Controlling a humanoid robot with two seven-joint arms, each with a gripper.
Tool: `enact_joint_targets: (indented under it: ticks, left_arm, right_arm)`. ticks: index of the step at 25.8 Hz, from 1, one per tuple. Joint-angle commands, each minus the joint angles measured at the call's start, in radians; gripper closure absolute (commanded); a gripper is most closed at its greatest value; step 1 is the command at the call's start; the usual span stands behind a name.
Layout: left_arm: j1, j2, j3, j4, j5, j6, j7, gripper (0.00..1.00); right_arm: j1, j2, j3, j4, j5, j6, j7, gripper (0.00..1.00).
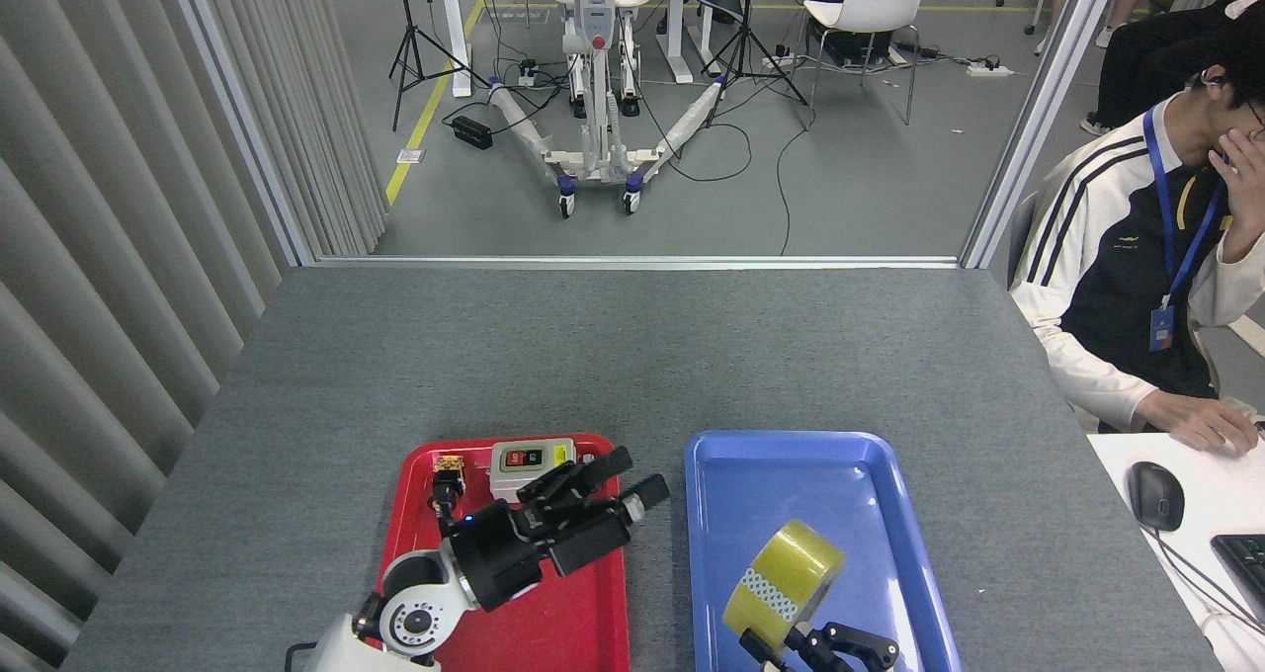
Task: Place and move tape with both arms
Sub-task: 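Withdraw the left gripper while the right holds the tape over the blue tray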
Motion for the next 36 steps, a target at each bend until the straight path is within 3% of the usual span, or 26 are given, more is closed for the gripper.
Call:
enact_joint_targets:
  ticks: [1,5,10,14,17,19,22,27,30,36]
  left_arm:
    - [0.041,0.036,0.048,-0.009,0.018,0.149,0.154,0.01]
    - [0.09,0.059,0.07,-0.016,0.006,0.198,0.344,0.01]
    - [0.178,0.114,0.143,-0.091,-0.049,0.188,0.578,0.01]
    - [0.244,0.132,0.193,-0.128,-0.455,0.257,0.783,0.01]
    - [0.287,0.115,0.177,-0.16,-0.798,0.453,0.813,0.01]
    - [0.301,0.1,0.122,-0.162,-0.92,0.577,0.81,0.01]
    - [0.305,0.1,0.099,-0.163,-0.919,0.625,0.809,0.01]
    - [0.305,0.112,0.099,-0.122,-0.885,0.642,0.772,0.0]
    - [0.302,0.114,0.099,-0.107,-0.874,0.637,0.727,0.0]
    - [0.296,0.115,0.101,-0.116,-0.873,0.631,0.709,0.0]
  right_arm:
    - [-0.002,-0.005,-0.03,0.002,0.003,0.037,0.001,0.94]
    - [-0.014,-0.017,-0.056,0.009,0.006,0.135,0.024,1.0]
    - [-0.063,-0.048,-0.097,0.043,0.015,0.182,0.09,1.0]
    - [-0.109,-0.088,-0.105,0.074,0.018,0.176,0.239,1.0]
    - [-0.153,-0.092,-0.103,0.086,0.014,0.173,0.31,1.0]
    - [-0.18,-0.105,-0.102,0.098,0.014,0.172,0.313,1.0]
    - [-0.192,-0.115,-0.1,0.098,0.009,0.167,0.339,1.0]
    - [-0.204,-0.105,-0.088,0.086,-0.089,0.201,0.707,1.0]
    - [-0.215,-0.099,-0.065,0.084,-0.098,0.271,0.848,1.0]
    - [-0.265,-0.072,-0.02,0.087,-0.101,0.322,0.958,1.0]
